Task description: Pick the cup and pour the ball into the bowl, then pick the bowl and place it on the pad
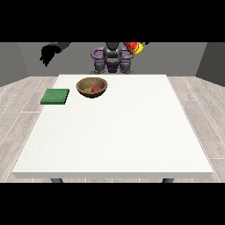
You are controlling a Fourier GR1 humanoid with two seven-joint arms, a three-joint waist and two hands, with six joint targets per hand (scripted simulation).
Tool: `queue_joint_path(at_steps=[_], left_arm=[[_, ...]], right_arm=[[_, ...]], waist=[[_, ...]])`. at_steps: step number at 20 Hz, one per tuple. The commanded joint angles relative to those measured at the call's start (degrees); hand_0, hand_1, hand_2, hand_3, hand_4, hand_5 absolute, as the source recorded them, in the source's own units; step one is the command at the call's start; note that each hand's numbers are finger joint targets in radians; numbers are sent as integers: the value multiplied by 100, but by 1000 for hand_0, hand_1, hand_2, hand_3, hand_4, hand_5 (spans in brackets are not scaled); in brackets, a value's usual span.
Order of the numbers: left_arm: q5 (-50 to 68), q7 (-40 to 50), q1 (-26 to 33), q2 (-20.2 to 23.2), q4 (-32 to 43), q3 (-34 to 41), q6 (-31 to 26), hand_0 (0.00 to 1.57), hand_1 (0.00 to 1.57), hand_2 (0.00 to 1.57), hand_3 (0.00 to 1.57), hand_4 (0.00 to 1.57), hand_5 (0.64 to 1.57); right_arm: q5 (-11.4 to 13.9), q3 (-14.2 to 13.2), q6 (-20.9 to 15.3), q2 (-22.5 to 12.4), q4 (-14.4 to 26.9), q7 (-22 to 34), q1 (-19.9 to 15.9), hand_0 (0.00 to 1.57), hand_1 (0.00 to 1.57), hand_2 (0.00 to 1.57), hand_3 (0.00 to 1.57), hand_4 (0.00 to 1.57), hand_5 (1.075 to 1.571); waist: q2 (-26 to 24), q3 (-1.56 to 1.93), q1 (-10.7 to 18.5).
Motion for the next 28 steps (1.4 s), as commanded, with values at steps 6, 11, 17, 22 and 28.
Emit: queue_joint_path(at_steps=[6, 11, 17, 22, 28], left_arm=[[3186, -1134, 328, 787, -618, 2163, -2089, 0, 0, 0, 0, 1057, 1566], [3821, -1020, 225, 1464, -610, 2600, -3024, 0, 0, 0, 0, 1050, 1559], [4175, -898, 292, 1977, -708, 2872, -3345, 0, 0, 0, 0, 977, 1553], [4327, -912, 937, 1970, -1045, 2909, -3275, 0, 0, 0, 0, 1011, 1535], [4783, -929, 938, 2423, -1223, 3187, -3618, 0, 0, 0, 0, 1019, 1533]], right_arm=[[370, 198, -720, 837, 115, -589, 321, 0, 0, 0, 0, 719, 1566], [367, 122, -878, 927, 504, -865, -5, 0, 0, 0, 0, 735, 1566], [642, 415, -1083, 1435, 1095, -1654, -292, 0, 0, 0, 0, 646, 1560], [662, 440, -787, 1357, 1788, -2207, -175, 0, 0, 0, 0, 565, 1560], [561, 163, -601, 907, 2618, -2695, -741, 0, 0, 0, 0, 509, 1552]], waist=[[504, 54, 648], [946, 75, 826], [1234, 78, 717], [1163, 77, 435], [1631, 79, 532]])
